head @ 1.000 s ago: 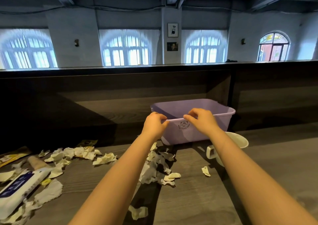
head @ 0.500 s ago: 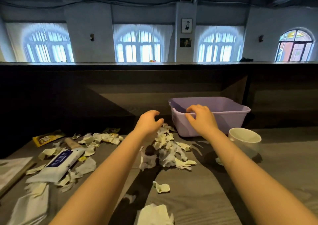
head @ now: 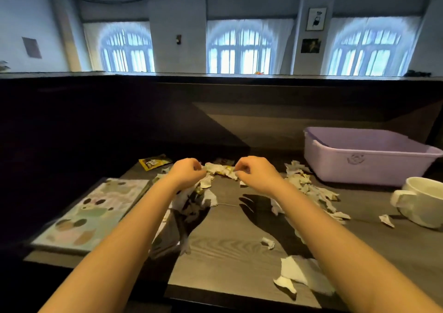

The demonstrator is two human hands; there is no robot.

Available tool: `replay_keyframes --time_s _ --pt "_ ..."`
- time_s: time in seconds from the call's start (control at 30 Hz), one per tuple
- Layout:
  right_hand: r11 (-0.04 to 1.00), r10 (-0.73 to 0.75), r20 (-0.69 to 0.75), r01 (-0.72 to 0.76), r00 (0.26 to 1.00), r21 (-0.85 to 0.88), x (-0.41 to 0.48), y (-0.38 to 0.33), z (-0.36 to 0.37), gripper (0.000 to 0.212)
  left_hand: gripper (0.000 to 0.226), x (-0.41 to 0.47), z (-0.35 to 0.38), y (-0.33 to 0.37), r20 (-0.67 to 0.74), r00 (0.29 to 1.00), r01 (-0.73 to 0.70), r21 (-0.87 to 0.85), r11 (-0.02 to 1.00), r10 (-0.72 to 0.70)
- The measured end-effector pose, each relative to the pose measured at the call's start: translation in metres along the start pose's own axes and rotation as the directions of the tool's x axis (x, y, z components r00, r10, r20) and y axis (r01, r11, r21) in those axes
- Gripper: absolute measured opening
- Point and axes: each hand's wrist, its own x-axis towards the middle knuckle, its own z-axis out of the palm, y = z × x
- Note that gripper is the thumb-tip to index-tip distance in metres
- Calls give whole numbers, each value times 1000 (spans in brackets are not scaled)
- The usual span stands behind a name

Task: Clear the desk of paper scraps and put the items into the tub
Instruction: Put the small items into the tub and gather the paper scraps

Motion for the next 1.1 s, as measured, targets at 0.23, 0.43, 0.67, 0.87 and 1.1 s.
replay_keyframes --time_s 0.23,0.43,0.67,0.87,1.1 --pt "992 14 156 6 988 -127 12 -31 46 31 74 -9 -13 -61 60 949 276 315 908 -310" --pt "964 104 286 -25 953 -265 12 -25 64 34 66 -4 -8 -66 142 918 335 221 916 -370" --pt "969 143 282 -77 949 -234 17 -22 63 34 60 -3 -7 -58 31 956 291 6 957 -291" --pt "973 155 -10 -151 988 173 18 -36 55 39 32 -7 -21 -50 -168 982 29 -297 954 -83" --pt "609 222 21 -155 975 778 28 -65 31 45 16 -21 -18 -16 -308 946 -269 -580 769 98"
